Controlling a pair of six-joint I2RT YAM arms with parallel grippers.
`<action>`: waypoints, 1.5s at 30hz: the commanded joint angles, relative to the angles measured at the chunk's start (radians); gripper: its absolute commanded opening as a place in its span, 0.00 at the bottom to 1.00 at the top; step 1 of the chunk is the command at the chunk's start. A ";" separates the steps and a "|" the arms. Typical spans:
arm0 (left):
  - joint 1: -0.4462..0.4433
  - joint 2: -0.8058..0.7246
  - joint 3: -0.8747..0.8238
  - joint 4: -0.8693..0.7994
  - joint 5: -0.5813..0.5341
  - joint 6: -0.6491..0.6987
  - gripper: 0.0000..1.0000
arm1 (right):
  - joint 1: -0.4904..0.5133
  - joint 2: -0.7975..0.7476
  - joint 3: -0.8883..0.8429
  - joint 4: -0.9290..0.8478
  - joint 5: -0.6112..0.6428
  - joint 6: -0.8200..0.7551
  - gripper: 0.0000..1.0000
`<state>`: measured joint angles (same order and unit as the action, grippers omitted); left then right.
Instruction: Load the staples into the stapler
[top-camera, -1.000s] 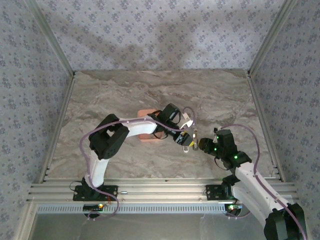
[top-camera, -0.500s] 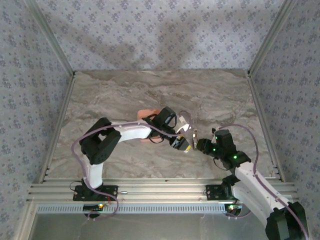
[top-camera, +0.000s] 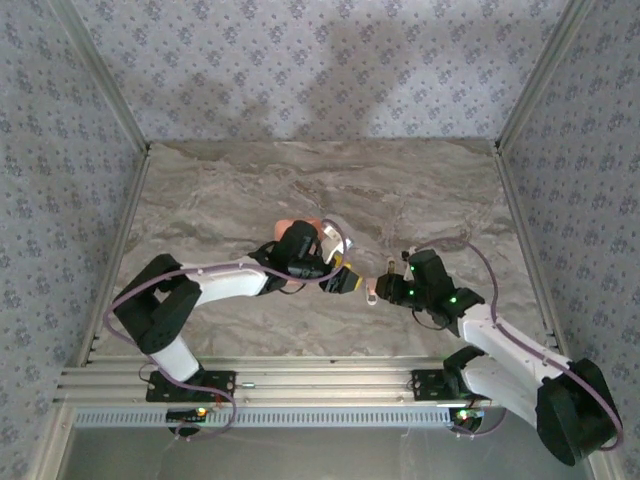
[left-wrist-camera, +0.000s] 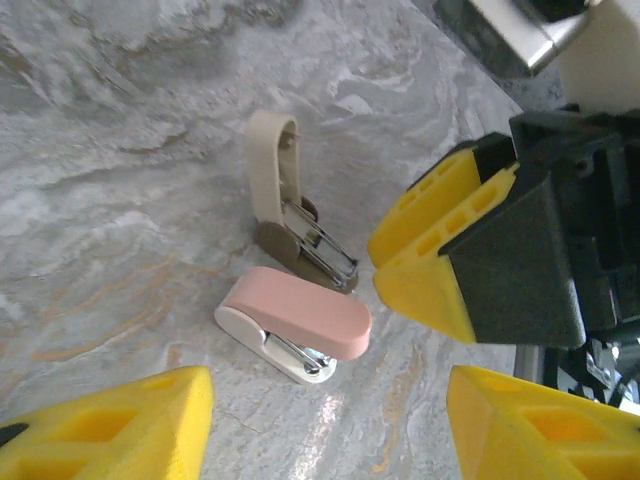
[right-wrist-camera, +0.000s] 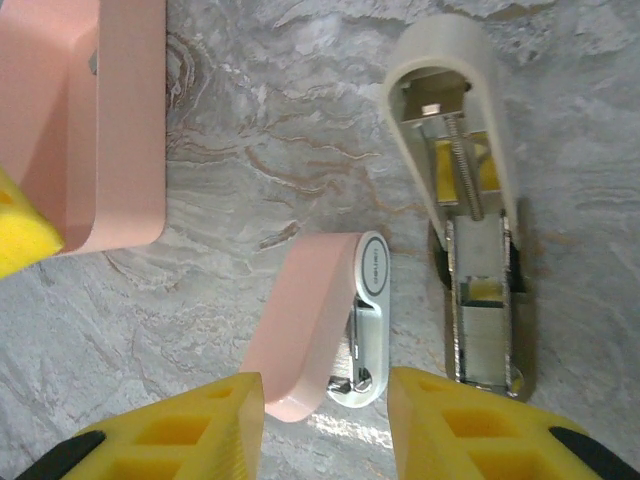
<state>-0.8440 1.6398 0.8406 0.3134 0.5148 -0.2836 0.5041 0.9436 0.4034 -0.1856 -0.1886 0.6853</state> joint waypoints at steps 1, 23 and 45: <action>0.003 -0.040 -0.039 0.073 -0.057 -0.019 0.63 | 0.017 0.036 0.043 0.035 0.014 0.008 0.38; 0.004 -0.047 -0.053 0.068 -0.067 -0.003 0.64 | 0.047 0.111 -0.006 0.003 0.025 0.019 0.25; 0.003 -0.047 -0.051 0.053 -0.070 0.007 0.63 | 0.054 0.158 -0.041 -0.027 0.021 0.036 0.23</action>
<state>-0.8440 1.6173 0.7898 0.3599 0.4515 -0.2974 0.5526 1.0725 0.3954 -0.1253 -0.1867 0.7078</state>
